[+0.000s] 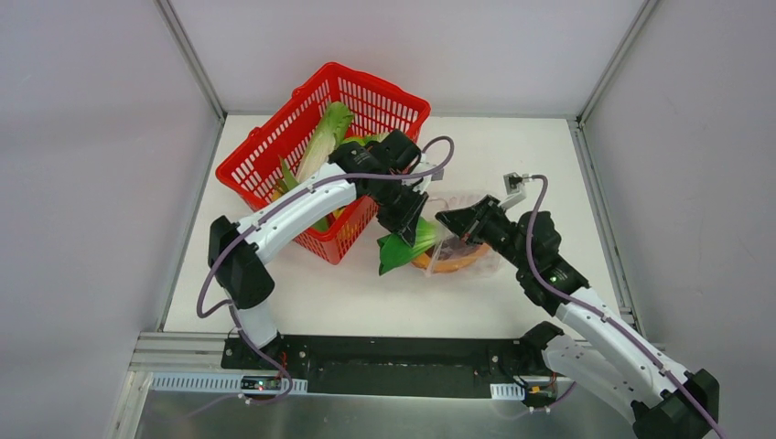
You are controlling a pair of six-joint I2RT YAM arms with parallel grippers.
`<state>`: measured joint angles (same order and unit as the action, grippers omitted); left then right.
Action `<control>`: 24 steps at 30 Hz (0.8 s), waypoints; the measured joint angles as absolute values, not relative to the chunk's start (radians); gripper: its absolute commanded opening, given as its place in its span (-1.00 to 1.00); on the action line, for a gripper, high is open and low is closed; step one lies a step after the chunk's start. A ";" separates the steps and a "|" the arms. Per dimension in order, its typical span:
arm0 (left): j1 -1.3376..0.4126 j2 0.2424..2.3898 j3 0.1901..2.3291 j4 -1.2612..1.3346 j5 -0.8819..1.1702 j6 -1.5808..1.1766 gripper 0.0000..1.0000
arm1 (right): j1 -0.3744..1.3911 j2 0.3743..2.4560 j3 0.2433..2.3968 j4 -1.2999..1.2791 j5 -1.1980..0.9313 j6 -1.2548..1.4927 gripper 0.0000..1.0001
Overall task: Place the food in the zip-top bag and seal the zipper
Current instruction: Place the fake vegetable in the zipper food storage bag.
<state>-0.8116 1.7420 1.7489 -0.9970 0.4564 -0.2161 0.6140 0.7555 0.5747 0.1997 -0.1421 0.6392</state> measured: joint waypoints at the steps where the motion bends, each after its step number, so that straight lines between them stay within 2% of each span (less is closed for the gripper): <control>1: -0.818 1.757 1.760 -1.000 0.459 -0.216 -1.00 | 0.614 0.762 0.575 0.208 -0.160 0.638 -1.00; 4: -0.833 1.789 1.776 -1.000 0.466 -0.216 -0.97 | 0.614 0.782 0.574 0.229 -0.203 0.638 -1.00; 5: -0.833 1.792 1.777 -1.000 0.470 -0.216 -0.89 | 0.614 0.786 0.574 0.234 -0.213 0.638 -1.00; 12: -0.832 1.795 1.776 -0.952 0.502 -0.228 -0.03 | 0.614 0.779 0.548 0.260 -0.220 0.655 -1.00; 15: -0.832 1.794 1.743 -0.894 0.513 -0.233 0.24 | 0.614 0.756 0.518 0.263 -0.183 0.682 -1.00; 19: -0.832 1.777 1.662 -0.836 0.515 -0.235 0.29 | 0.614 0.736 0.492 0.265 -0.133 0.712 -1.00; 24: -0.832 1.732 1.579 -0.809 0.515 -0.233 0.19 | 0.614 0.730 0.480 0.264 -0.089 0.737 -1.00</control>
<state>-0.8322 1.7321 1.5795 -0.8085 0.5152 -0.2325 0.6140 0.7300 0.4801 0.2642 -0.0891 0.7372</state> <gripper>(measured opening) 0.617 0.009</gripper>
